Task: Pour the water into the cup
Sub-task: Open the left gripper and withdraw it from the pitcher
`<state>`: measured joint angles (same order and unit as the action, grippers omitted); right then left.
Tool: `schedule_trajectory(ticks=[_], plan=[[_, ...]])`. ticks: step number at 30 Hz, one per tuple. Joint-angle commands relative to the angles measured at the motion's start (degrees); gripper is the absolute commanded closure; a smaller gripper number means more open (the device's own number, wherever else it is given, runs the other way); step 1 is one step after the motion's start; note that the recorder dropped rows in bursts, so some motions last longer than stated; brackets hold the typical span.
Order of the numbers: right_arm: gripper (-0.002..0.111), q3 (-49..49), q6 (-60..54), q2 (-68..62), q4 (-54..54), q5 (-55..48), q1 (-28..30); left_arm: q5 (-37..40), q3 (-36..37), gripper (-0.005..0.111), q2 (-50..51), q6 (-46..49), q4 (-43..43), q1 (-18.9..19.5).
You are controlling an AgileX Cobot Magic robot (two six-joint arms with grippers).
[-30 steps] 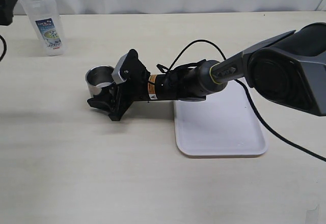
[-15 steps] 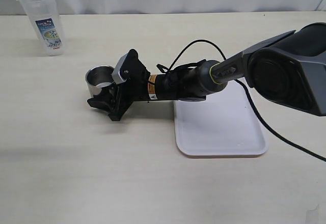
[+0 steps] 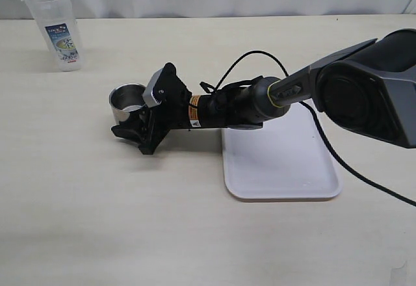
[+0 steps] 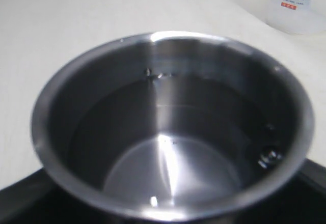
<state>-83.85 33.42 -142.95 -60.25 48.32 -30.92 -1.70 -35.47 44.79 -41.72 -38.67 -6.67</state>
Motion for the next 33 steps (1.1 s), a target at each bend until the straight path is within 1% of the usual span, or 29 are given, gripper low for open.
schedule_trajectory(ticks=[1, 3, 8, 12, 18, 19, 20, 21, 33], plan=[[0.104, 0.0, 0.4, -0.2, -0.4, -1.0, 0.1, 4.3, 0.0, 0.014, -5.5, -0.5, 0.5, -2.8], [0.104, 0.0, 0.4, -0.2, -0.4, -1.0, 0.1, 5.7, 0.0, 0.014, -8.3, -0.5, 1.1, -3.4], [0.104, 0.0, 0.4, -0.2, -0.4, -1.0, 0.1, 7.9, 0.0, 0.014, -14.1, -0.5, 4.5, -3.4], [0.104, 0.0, 0.4, -0.2, -0.4, -1.0, 0.1, 11.3, 0.0, 0.014, -19.0, -0.5, 6.3, -3.4], [0.104, 0.0, 0.4, -0.2, -0.4, -1.0, 0.1, 19.8, 0.0, 0.014, -28.4, -0.3, 6.5, -3.4], [0.104, 0.0, 0.4, -0.2, -0.4, -1.0, 0.1, 21.4, 0.0, 0.014, -29.3, -0.3, 8.2, -3.4], [0.104, 0.0, 0.4, -0.2, -0.4, -1.0, 0.1, 22.9, 0.0, 0.014, -29.9, -0.3, 11.3, -3.4], [0.104, 0.0, 0.4, -0.2, -0.4, -1.0, 0.1, 23.2, 0.0, 0.014, -30.0, -0.3, 12.0, -3.4], [0.104, 0.0, 0.4, -0.2, -0.4, -1.0, 0.1, 23.2, 0.0, 0.014, -30.0, -0.3, 12.1, -3.4]])
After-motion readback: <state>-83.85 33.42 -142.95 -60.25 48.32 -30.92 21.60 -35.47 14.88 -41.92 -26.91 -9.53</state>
